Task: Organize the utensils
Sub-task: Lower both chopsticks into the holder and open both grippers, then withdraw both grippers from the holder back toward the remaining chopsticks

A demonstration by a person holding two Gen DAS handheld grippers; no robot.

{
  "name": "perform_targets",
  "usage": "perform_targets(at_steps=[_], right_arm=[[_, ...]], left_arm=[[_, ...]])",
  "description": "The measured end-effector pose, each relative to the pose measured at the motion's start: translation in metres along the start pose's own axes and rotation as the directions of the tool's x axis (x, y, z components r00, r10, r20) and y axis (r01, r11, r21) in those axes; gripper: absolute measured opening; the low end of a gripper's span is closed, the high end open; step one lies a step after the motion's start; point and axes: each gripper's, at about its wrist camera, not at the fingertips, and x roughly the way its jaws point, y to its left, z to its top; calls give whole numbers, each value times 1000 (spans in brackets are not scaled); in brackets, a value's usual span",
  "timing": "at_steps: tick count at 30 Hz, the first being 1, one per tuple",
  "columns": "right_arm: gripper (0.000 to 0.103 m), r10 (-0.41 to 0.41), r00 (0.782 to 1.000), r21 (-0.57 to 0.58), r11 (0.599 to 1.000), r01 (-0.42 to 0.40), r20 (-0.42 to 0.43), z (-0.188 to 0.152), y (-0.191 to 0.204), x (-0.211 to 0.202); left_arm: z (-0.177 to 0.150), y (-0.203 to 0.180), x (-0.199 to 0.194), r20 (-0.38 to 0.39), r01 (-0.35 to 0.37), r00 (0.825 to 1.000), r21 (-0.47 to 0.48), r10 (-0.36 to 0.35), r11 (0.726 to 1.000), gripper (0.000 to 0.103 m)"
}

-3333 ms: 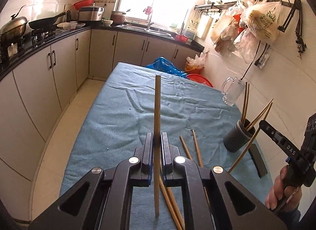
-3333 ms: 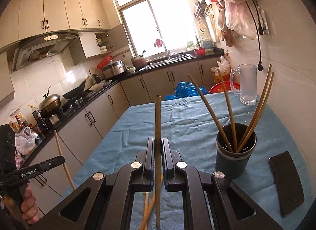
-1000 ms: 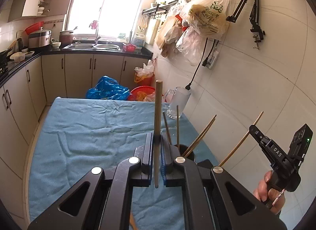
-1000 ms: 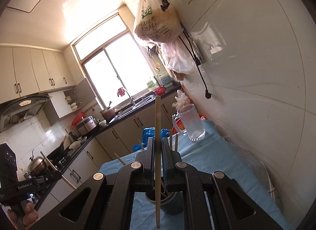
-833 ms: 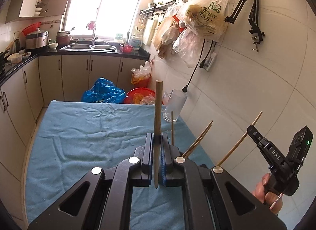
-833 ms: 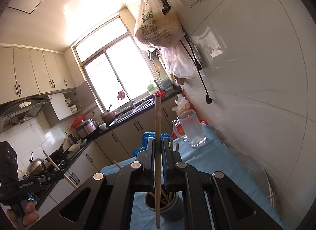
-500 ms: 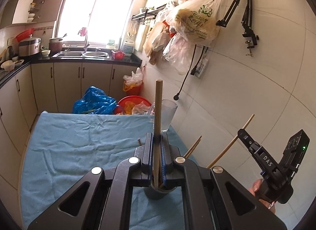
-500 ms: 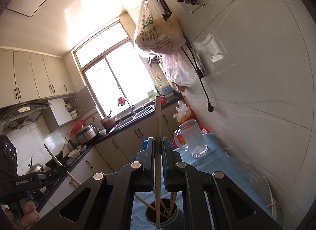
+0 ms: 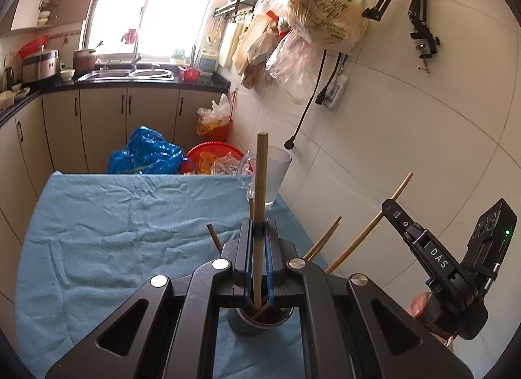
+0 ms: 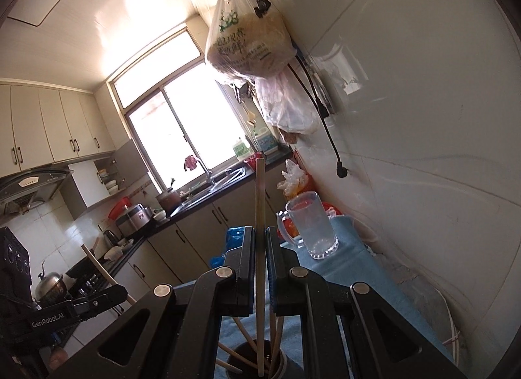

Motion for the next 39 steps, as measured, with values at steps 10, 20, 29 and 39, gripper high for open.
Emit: perform_targets(at_steps=[10,20,29,39], right_arm=[[7,-29,996,3,1000,30,-89,-25,-10,28],[9,-24,984,19,999,28,-176,-41,-16,50],[37,-35,991,-8,999,35,-131,-33,-10,32],[80,-114,990,-81,991,107,-87,-44,1,-11]], left_arm=[[-17,19,26,-67,-12,998,-37,9,999,7],[-21,28,36,-81,-20,997,-54,16,998,7],[-19,30,15,-29,-21,999,-60,19,998,39],[-40,40,-28,22,-73,997,-68,74,995,60]])
